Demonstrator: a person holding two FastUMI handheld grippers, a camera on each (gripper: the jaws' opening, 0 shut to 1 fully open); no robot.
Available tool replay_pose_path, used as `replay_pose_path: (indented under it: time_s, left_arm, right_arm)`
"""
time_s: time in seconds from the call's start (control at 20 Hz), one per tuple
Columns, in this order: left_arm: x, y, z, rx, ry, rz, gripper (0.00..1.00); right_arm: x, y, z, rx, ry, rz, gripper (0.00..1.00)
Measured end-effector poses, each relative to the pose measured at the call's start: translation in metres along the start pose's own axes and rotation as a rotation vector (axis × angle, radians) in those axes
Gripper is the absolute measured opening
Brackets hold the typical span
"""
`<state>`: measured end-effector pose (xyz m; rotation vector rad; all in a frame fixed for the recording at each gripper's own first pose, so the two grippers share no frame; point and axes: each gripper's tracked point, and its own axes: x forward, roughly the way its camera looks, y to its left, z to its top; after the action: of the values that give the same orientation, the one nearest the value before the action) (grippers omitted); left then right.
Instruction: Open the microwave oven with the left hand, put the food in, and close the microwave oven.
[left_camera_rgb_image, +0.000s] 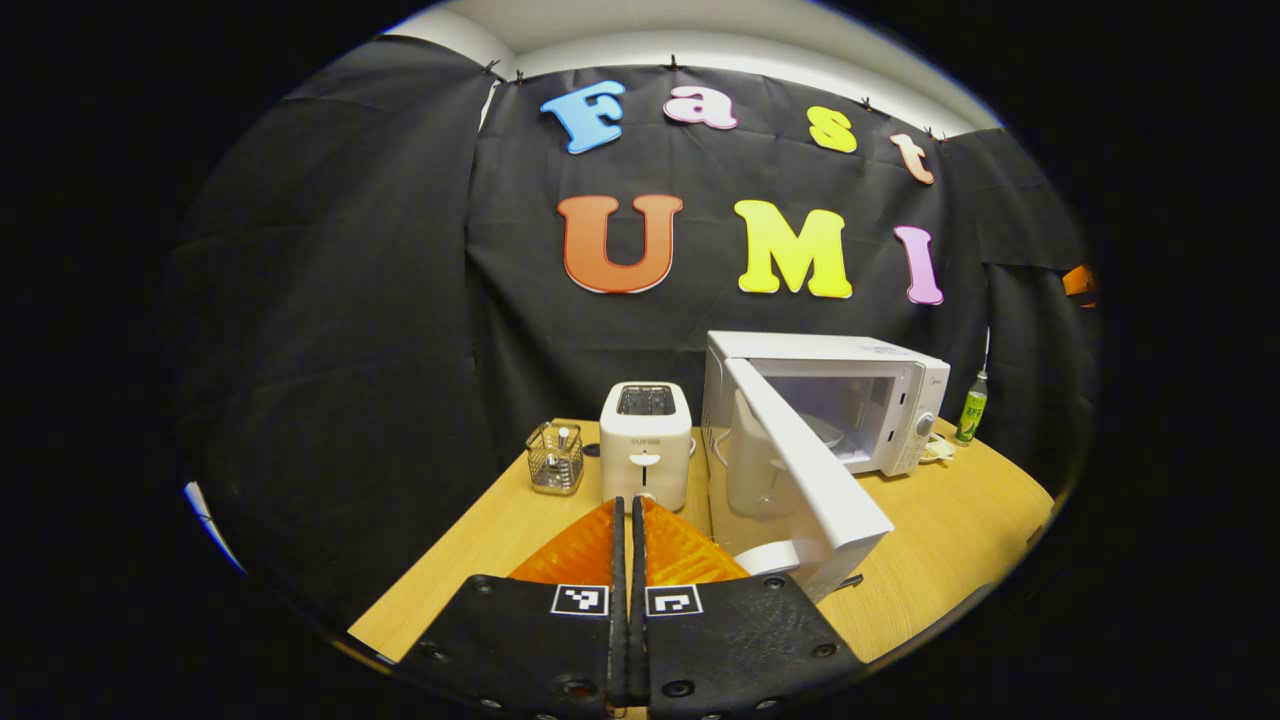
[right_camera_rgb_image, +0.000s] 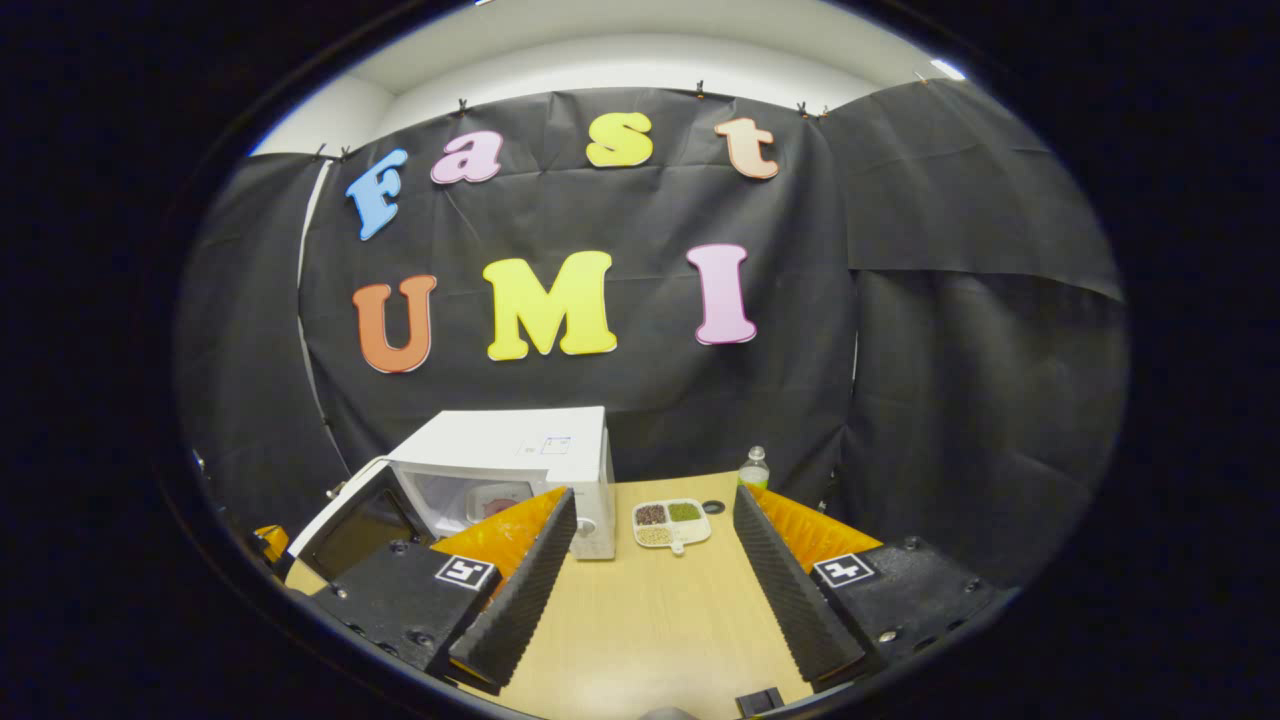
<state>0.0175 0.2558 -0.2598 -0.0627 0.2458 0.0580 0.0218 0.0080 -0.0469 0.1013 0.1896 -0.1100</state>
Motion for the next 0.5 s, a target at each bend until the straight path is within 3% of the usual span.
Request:
replay_pose_path:
  time_s: [0.05,0.1,0.15,0.45,0.5]
  left_arm:
    - [0.002,-0.001,-0.005,0.013,0.000,-0.001,0.00]
    - [0.006,-0.004,-0.009,0.028,0.006,-0.004,0.00]
    - [0.011,-0.007,-0.016,0.041,0.019,-0.012,0.00]
    - [0.027,-0.027,-0.036,0.043,0.068,-0.042,0.00]
    - [0.026,-0.033,-0.037,0.041,0.070,-0.050,0.00]
  right_arm:
    - [0.001,0.003,0.000,0.004,0.004,0.004,0.92]
    - [0.001,0.004,0.001,0.005,0.005,0.005,1.00]
    - [0.002,0.006,0.001,0.005,0.006,0.008,0.92]
    - [0.004,0.010,-0.002,-0.011,0.022,0.029,0.92]
    - [0.005,0.011,-0.003,-0.010,0.026,0.034,1.00]
